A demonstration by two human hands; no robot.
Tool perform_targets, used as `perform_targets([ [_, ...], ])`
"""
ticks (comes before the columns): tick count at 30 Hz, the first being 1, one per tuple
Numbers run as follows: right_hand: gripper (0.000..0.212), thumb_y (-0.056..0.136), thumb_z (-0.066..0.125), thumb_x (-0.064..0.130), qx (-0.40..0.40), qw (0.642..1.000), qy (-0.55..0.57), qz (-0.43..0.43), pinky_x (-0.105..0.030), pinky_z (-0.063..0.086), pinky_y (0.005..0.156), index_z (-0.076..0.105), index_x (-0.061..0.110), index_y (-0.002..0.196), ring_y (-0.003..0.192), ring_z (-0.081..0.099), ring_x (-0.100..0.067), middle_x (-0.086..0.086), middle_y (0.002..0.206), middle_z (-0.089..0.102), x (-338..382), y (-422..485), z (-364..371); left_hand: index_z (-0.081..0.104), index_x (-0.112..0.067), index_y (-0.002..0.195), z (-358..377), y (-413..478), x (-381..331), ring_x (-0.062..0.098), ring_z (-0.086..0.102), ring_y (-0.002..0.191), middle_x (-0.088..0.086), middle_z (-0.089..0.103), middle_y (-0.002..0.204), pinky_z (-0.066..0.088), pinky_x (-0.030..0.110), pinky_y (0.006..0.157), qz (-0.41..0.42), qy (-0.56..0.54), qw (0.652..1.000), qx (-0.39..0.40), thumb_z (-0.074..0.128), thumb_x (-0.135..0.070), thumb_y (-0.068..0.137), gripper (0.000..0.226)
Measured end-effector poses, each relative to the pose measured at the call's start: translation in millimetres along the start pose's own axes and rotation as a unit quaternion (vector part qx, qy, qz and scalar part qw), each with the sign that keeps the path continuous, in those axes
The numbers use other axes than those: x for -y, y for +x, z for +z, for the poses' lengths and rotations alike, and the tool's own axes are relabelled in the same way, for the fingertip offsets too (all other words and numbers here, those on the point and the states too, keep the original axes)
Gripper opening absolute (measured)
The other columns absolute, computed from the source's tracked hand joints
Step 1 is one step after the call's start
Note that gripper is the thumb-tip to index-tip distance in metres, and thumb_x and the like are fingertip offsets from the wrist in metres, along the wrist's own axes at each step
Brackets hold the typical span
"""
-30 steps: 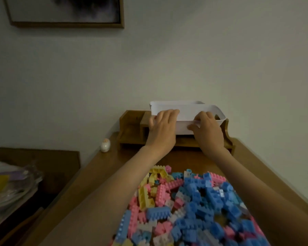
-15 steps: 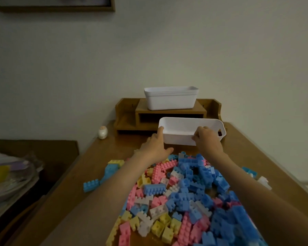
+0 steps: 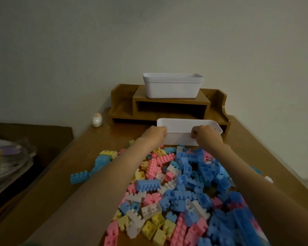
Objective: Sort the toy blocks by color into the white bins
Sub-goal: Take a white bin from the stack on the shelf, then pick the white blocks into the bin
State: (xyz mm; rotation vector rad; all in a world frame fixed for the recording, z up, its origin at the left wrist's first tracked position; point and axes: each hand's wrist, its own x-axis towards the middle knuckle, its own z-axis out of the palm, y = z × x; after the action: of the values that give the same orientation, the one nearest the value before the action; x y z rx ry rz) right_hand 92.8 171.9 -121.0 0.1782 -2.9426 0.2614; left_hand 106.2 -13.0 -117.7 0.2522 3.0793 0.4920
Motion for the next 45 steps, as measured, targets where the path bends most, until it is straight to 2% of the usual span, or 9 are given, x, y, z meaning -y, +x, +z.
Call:
perform_targets([
  [6, 0.019, 0.094, 0.047, 0.018, -0.034, 0.996, -0.062, -0.051, -0.031, 0.051, 0.073, 0.065, 0.020, 0.100, 0.085, 0.060, -0.023, -0.005, 0.101, 0.066, 0.1, -18.5, -2.5, 0.037, -0.015, 0.075, 0.1, -14.0, 4.6, 0.014, 0.034, 0.062, 0.005, 0.039, 0.075, 0.023, 0.028, 0.052, -0.001, -0.035, 0.999, 0.011, 0.032, -0.019, 0.102, 0.027],
  [8, 0.020, 0.095, 0.045, 0.019, -0.029, 0.996, -0.065, -0.057, -0.033, 0.052, 0.075, 0.065, 0.019, 0.098, 0.085, 0.060, -0.023, -0.005, 0.099, 0.065, 3.0, -28.1, -4.9, 0.037, -0.016, 0.073, -1.2, -22.7, 4.8, 0.014, 0.035, 0.062, 0.005, 0.041, 0.077, 0.023, 0.027, 0.052, -0.001, -0.044, 0.999, 0.015, 0.033, -0.017, 0.102, 0.029],
  [22, 0.015, 0.094, 0.050, 0.020, -0.008, 0.998, -0.047, -0.050, -0.030, 0.052, 0.079, 0.064, 0.021, 0.098, 0.081, 0.059, -0.019, -0.002, 0.096, 0.064, 17.3, -87.9, -15.9, 0.043, -0.016, 0.081, -5.7, -85.1, 3.4, 0.016, 0.039, 0.062, 0.005, 0.046, 0.079, 0.028, 0.026, 0.049, 0.017, -0.023, 0.999, 0.040, 0.035, -0.015, 0.101, 0.022],
  [27, 0.017, 0.094, 0.050, 0.016, 0.013, 0.998, -0.043, -0.045, -0.030, 0.049, 0.076, 0.064, 0.021, 0.102, 0.085, 0.059, -0.021, -0.005, 0.101, 0.065, 23.1, -99.0, -20.6, 0.049, -0.012, 0.105, -4.4, -96.4, 6.6, 0.023, 0.048, 0.076, 0.008, 0.048, 0.095, 0.033, 0.029, 0.054, 0.015, -0.024, 0.999, 0.036, 0.031, -0.024, 0.103, 0.021],
  [30, 0.023, 0.095, 0.048, 0.015, 0.034, 0.999, 0.034, -0.006, -0.031, 0.050, 0.075, 0.057, 0.018, 0.115, 0.090, 0.059, -0.025, -0.010, 0.113, 0.062, 27.5, -106.0, -19.7, 0.037, -0.019, 0.136, -2.6, -104.6, 5.8, 0.025, 0.054, 0.101, 0.010, 0.041, 0.131, 0.049, 0.034, 0.076, 0.011, -0.067, 0.998, -0.002, 0.037, -0.027, 0.100, 0.036],
  [32, 0.035, 0.096, 0.045, 0.018, 0.022, 0.995, 0.093, 0.008, -0.036, 0.052, 0.080, 0.046, 0.019, 0.131, 0.101, 0.059, -0.027, -0.010, 0.128, 0.056, 30.8, -113.6, -19.0, 0.030, -0.017, 0.142, -1.5, -109.2, 8.2, 0.028, 0.043, 0.123, 0.009, 0.032, 0.145, 0.043, 0.041, 0.096, 0.001, -0.047, 0.998, -0.033, 0.038, -0.028, 0.100, 0.045],
  [35, 0.044, 0.096, 0.046, 0.017, -0.024, 0.993, 0.110, -0.025, -0.038, 0.044, 0.096, 0.037, 0.018, 0.139, 0.121, 0.050, -0.027, -0.008, 0.140, 0.046, 41.0, -123.9, -20.5, 0.034, -0.015, 0.139, -3.2, -116.1, 20.6, 0.030, 0.036, 0.130, 0.010, 0.033, 0.145, 0.034, 0.046, 0.106, -0.021, 0.013, 0.998, -0.058, 0.041, -0.032, 0.096, 0.047],
  [40, 0.041, 0.094, 0.050, 0.016, -0.020, 0.987, 0.133, -0.085, -0.032, 0.044, 0.094, 0.041, 0.018, 0.135, 0.116, 0.051, -0.023, -0.006, 0.135, 0.048, 72.3, -134.1, -19.9, 0.012, -0.032, 0.150, -4.8, -135.0, 37.5, 0.032, 0.007, 0.144, 0.007, 0.005, 0.158, 0.009, 0.055, 0.114, -0.045, 0.076, 0.995, 0.047, 0.040, -0.069, 0.084, 0.080],
  [45, 0.035, 0.094, 0.051, 0.019, 0.064, 0.983, 0.083, -0.154, -0.031, 0.043, 0.093, 0.049, 0.018, 0.129, 0.111, 0.052, -0.022, -0.006, 0.126, 0.055, 100.3, -144.2, 0.6, 0.033, -0.029, 0.139, 2.8, -143.8, 48.4, 0.027, 0.046, 0.124, 0.001, 0.046, 0.140, 0.025, 0.057, 0.107, -0.021, -0.023, 0.998, 0.056, 0.042, -0.077, 0.075, 0.080],
])
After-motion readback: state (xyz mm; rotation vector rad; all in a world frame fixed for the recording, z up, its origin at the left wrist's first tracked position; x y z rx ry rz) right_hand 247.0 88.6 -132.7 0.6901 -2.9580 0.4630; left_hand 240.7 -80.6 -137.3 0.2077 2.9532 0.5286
